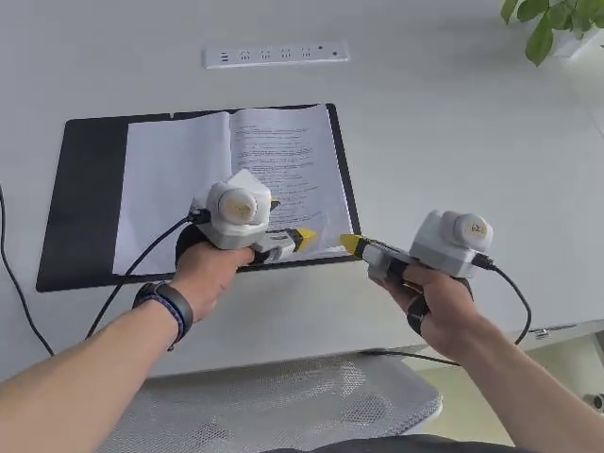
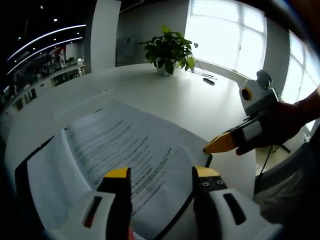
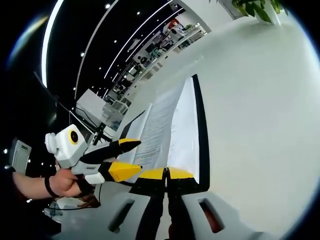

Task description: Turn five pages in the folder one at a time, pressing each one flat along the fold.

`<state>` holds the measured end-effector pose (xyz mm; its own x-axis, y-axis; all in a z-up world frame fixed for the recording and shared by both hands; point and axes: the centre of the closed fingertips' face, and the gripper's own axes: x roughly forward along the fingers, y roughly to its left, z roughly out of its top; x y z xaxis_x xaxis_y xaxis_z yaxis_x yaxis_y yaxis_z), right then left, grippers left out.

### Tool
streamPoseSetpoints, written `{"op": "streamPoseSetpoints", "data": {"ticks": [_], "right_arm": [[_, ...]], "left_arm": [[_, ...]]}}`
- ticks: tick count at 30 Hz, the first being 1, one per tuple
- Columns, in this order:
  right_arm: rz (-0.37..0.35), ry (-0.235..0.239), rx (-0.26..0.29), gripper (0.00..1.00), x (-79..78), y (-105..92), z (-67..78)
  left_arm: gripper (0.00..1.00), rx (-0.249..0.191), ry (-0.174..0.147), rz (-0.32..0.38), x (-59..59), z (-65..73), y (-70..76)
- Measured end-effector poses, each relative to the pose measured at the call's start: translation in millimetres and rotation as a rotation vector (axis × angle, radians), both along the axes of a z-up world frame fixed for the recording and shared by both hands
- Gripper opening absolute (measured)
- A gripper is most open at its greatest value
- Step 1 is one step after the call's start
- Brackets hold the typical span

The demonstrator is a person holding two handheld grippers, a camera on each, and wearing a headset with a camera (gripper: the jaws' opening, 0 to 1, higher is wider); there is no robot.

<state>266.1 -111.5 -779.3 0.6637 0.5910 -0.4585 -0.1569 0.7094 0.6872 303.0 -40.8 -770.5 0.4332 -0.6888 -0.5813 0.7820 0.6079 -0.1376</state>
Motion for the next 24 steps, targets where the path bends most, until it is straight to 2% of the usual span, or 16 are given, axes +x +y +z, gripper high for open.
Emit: {"op": "streamPoseSetpoints", "data": {"ticks": [11,17,18,24], "right_arm": [[0.011,-0.066,0.011,0.0,4.9,12.1,27.3],[0.044,-0.127,0.03,0.0,12.7,28.9,51.5],[0.052,-0.136,0.028,0.0,14.0,31.7,54.4],[0.085,-0.182,0.043,0.0,22.6,51.1,75.1]], "left_arm": [[0.54,0.005,-0.027,0.025,0.0,14.8,45.4],[0.55,0.006,-0.04,0.06,-2.8,25.6,73.8],[0.55,0.003,-0.044,0.074,-4.3,28.8,82.2],[0.56,0.004,-0.051,0.106,-11.2,35.1,109.0]]}}
